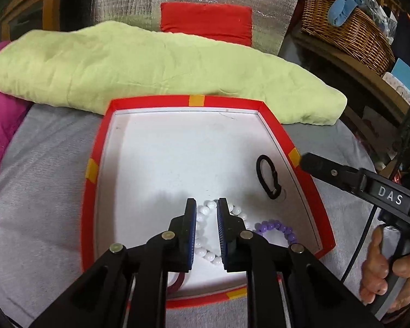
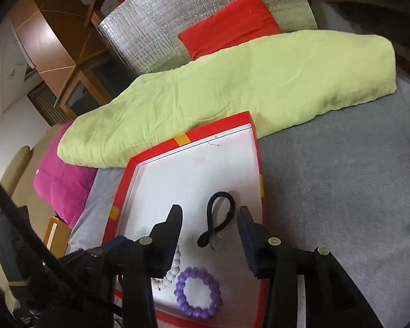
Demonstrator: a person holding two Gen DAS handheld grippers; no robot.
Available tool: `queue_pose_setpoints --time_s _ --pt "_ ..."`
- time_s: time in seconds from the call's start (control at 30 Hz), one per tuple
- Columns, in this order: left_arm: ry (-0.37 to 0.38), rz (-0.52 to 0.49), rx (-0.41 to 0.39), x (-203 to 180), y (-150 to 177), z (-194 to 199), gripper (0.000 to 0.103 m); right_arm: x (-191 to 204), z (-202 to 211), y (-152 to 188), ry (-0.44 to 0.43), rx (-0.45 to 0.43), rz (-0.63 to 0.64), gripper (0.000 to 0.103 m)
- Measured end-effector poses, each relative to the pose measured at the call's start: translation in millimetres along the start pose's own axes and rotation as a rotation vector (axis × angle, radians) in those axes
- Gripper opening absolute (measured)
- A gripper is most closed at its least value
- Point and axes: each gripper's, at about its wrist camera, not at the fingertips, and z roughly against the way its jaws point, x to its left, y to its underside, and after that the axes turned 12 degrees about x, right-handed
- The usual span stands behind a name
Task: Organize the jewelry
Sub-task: 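Lower the pearl bracelet and hair tie into the red box, opening both tools, then move both tools back toward the remaining bead bracelets on the table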
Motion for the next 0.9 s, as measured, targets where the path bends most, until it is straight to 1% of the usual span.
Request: queue_pose_setpoints --time_s 0.03,0.07,0.1,0.13,0.23,0.33,0.47,0.67,0.77,0.83,0.9 --pt "-0.026 -0.003 -0.009 -1 2 5 0.028 1 5 3 0.011 -0.002 0.003 0.044" --pt "-0.056 -0.005 -0.019 -1 4 10 0.035 1 9 6 0.02 -0.003 0.009 0.044" --pt "-0.106 -0.006 -0.035 -2 7 16 0.052 2 13 10 0.031 -0.003 0.016 0.044" --pt "-0.144 -0.004 -0.052 -1 11 22 0.061 3 18 15 0.043 -0.001 0.025 0.044" --pt "-0.206 -0.005 -0.079 1 20 40 0.062 7 30 29 0.062 0.014 0.043 0.044" --pt "-0.227 -0.007 -0.103 3 34 58 0.064 11 39 42 0.072 0.026 0.063 0.044" --pt "-0.248 0.004 -0.116 10 55 77 0.065 14 54 62 0.075 0.028 0.081 0.044" --pt "-0.219 0.07 -0.116 22 93 94 0.066 5 79 97 0.047 0.032 0.04 0.044" --pt "-0.186 0.091 -0.107 28 112 100 0.066 0 89 113 0.031 0.045 0.026 0.044" --pt "-0.154 0.081 -0.094 27 120 100 0.066 -5 96 124 0.025 0.054 0.015 0.044" --pt "-0.147 0.054 -0.088 23 124 99 0.066 -10 99 133 0.023 0.068 0.014 0.044"
